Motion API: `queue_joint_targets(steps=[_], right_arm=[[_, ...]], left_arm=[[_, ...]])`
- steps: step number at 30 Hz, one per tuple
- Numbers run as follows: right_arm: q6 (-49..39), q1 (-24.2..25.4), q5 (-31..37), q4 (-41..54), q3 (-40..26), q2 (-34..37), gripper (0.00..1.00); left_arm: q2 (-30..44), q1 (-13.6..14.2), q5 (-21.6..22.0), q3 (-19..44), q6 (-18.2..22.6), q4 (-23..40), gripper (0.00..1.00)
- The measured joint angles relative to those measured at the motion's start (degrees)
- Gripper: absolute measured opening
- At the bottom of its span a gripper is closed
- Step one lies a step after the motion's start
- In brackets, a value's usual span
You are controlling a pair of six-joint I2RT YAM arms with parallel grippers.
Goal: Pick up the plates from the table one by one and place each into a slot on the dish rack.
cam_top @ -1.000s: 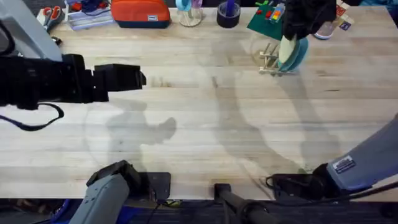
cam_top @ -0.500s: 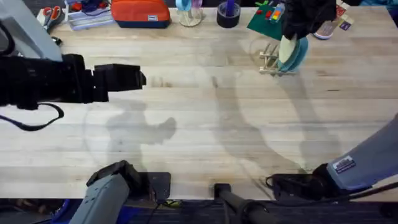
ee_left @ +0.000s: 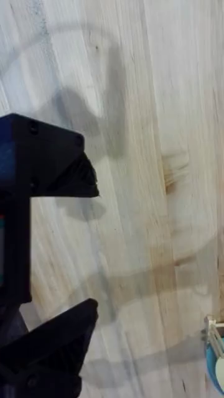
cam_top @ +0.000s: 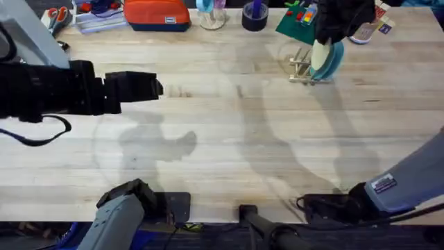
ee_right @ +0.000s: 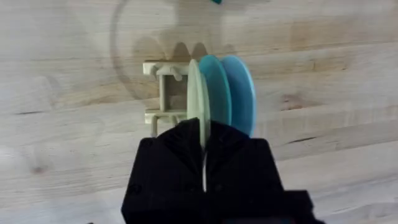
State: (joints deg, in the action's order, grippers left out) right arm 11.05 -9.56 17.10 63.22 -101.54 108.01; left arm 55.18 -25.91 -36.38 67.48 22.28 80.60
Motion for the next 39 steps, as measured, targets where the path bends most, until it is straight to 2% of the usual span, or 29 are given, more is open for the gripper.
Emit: queue_joint_targets(steps=[14,27,39], right_arm=[[-0.20,0.00,0.02,-0.61,0.04,0.00,0.031],[-0.39,0.00,-0.04,-3.61,5.51,0.00,0.031],[-0.42,0.00,-0.02,-4.37,5.81,1.55,0.030]], left_arm=[[0.00,0.00,0.00,0.00,0.00,0.00,0.993],[0.00,0.00,0.00,0.00,0.00,0.00,0.994],[0.00,0.00,0.00,0.00,0.00,-0.01,0.994]])
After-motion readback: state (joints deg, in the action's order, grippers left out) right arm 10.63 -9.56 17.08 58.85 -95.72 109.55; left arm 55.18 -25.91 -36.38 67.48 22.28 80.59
